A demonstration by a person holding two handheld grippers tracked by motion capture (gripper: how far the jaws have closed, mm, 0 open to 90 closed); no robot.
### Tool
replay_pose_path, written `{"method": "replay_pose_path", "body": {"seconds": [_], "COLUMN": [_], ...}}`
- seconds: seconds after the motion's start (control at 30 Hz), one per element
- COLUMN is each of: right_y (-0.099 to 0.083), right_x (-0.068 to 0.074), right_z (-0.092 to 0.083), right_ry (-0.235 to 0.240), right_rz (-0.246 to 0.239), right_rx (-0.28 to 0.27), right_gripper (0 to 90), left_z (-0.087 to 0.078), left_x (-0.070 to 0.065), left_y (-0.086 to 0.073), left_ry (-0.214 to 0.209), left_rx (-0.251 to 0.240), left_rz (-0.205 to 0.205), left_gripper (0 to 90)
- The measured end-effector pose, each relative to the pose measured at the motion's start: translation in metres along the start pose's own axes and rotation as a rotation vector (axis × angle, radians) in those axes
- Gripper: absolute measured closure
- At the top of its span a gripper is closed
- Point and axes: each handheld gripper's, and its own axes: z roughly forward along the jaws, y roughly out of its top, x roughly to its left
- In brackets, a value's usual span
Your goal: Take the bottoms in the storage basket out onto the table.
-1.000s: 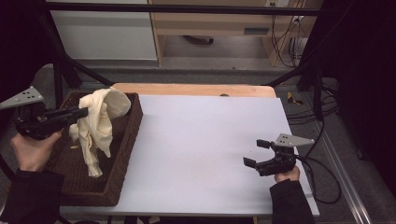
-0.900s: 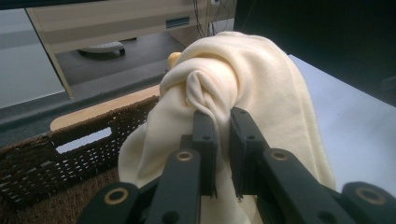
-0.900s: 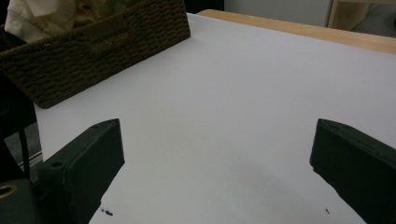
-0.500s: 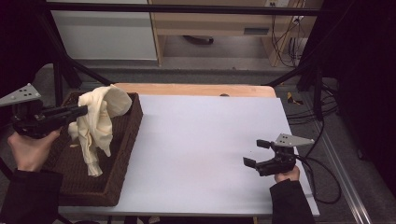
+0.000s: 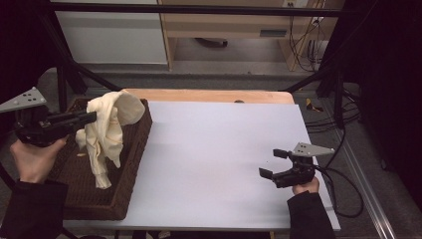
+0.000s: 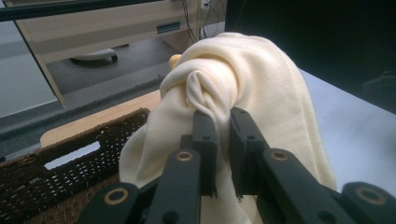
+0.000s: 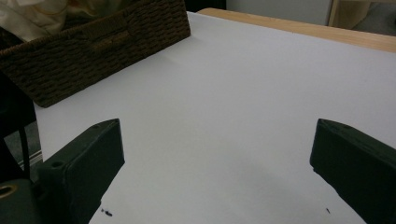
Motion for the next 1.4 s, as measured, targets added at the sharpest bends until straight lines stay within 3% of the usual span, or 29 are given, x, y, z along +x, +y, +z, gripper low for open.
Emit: {"method": "replay_pose_path", "body": {"seconds": [1.4], "right_y": [0.0], "right_x": [0.0], "right_z": [0.0], "right_ry": [-0.001], "right_rz": [0.0], "right_rx": [0.0], "right_gripper": [3.5], "left_z": [0.009], "left_x": [-0.031], "left_y": [0.03], "left_ry": [-0.054], "left_rx": [-0.002], "left_rz": [0.062], "left_gripper": [81.8]}}
